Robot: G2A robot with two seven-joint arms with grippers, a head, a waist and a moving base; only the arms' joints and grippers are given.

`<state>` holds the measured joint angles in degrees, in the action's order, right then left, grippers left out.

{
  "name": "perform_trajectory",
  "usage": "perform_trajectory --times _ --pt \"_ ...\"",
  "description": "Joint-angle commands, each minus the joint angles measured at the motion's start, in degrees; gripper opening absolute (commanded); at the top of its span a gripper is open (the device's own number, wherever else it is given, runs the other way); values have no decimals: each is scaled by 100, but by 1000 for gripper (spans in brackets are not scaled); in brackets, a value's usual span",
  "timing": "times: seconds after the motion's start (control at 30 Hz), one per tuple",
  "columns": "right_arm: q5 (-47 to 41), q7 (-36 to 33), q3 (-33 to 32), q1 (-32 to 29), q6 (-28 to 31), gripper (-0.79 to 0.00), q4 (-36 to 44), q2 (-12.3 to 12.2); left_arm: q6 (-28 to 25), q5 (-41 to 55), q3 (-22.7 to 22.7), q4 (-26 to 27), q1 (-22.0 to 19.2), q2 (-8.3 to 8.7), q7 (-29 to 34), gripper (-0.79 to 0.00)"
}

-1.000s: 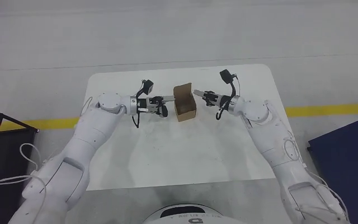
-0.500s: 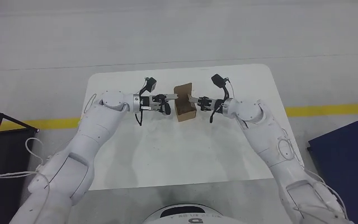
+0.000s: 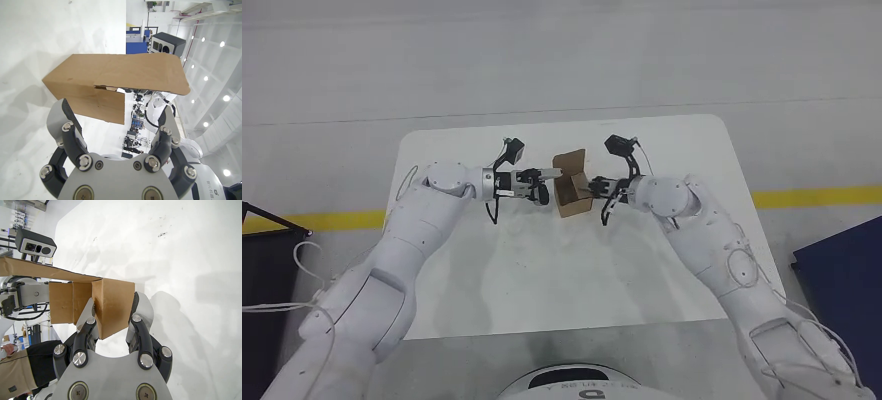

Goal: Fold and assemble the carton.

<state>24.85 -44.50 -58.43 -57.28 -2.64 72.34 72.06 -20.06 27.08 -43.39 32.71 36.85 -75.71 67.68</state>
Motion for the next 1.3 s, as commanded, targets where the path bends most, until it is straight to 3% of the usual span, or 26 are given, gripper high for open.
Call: perform_trajectory --times 0.0,0.07,0.17,0.6,0.77,0.8,0.87,1.07,1.17,1.27 --pt "489 14 127 -19 -272 -462 253 -8 -27 -32 -5 -19 -6 -10 4 0" --pt "930 -65 269 -54 -527 -533 515 -15 -38 -61 -11 -44 -4 -19 -7 0" --pt "1505 -187 421 -93 -855 -785 827 -28 -69 -97 -33 -93 1 -25 -19 0" --pt "3099 -725 475 -467 -1971 -785 1942 -117 -267 -429 -240 -149 55 102 28 0" --pt "3077 -867 454 -540 -2053 -785 2007 -97 -258 -861 -284 116 106 212 -32 0" --pt "3004 -860 432 -547 -2039 -736 1998 -90 -260 -937 -310 196 128 240 -74 0" --pt "2873 -832 385 -565 -2017 -533 1948 -78 -231 -973 -390 397 213 299 -84 0" --pt "1986 -598 49 -663 -1756 -252 1779 -48 -83 -611 -841 1111 643 523 190 0" --pt "1200 -371 -242 -819 -1365 -280 1738 -44 81 -645 -1064 1425 884 648 139 0" --pt "642 -191 -539 -956 -925 -369 1594 -66 239 -803 -1261 1694 1114 769 44 0"
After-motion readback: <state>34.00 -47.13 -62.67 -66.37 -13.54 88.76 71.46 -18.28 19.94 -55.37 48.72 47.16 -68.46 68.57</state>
